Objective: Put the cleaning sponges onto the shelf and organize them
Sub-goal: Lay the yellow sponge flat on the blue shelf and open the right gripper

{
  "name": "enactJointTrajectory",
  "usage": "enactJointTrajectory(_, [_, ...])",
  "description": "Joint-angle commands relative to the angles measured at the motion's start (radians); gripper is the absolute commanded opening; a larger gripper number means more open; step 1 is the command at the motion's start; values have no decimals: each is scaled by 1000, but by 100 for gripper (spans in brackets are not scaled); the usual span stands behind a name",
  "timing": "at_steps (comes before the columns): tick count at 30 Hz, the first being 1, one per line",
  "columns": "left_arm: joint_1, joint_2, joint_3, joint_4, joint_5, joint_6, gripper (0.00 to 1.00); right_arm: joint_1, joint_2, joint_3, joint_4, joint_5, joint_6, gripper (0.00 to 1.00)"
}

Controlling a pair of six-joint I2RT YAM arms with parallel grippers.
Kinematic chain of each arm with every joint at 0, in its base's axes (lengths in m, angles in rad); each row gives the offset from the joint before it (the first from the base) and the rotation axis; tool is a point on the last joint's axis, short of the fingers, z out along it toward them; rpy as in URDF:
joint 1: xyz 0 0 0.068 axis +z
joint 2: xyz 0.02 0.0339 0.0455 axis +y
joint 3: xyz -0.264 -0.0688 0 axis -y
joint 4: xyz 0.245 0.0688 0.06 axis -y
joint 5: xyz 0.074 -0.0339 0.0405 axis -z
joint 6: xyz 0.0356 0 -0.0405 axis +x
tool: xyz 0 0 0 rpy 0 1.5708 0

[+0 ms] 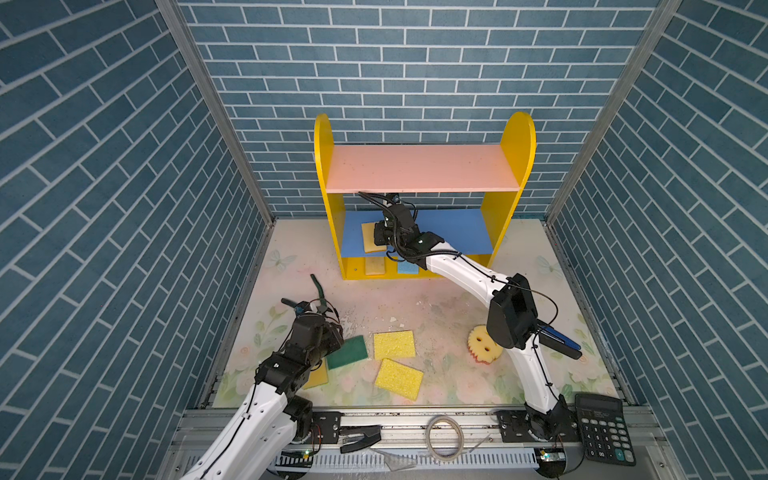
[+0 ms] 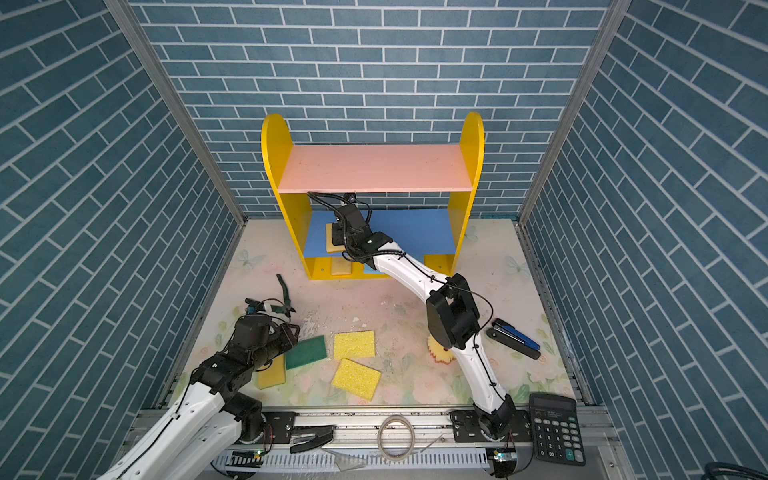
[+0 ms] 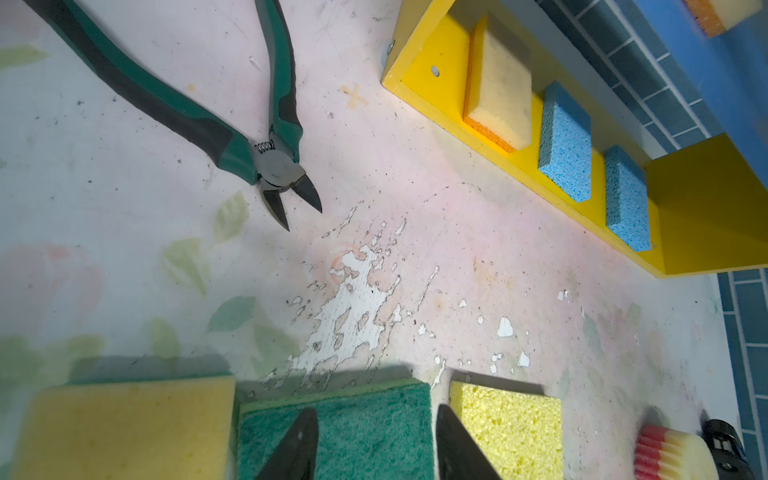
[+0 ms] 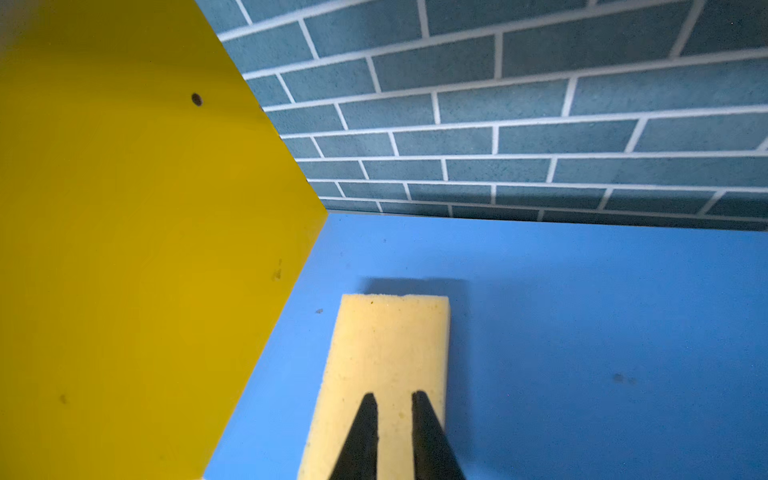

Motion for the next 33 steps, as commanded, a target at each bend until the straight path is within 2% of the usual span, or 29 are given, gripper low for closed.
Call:
enactJointTrajectory(1, [6,-15,15,-37,-8,7,48,-1,-92,-53,1,19,37,0])
enactJointTrajectory(6, [6,-18,12,-39,-10,7,48,-18,-152,-131,-49,-51,133,0])
enactJointTrajectory(10, [6,-16,8,-34,-16,7,48,-50,-201,-221,-23,-122,220,0])
enactJointTrajectory(17, [6,-3,-1,-21,-13,3,48,-101,-190,-284,10,-239,348,0])
enactJointTrajectory(27, [6,1,1,-20,-22,7,48,-105,-114,-238,-10,-314,384,0])
enactJointTrajectory(33, [6,4,-8,-16,-22,2,48,-105,-99,-243,-9,-313,400,0])
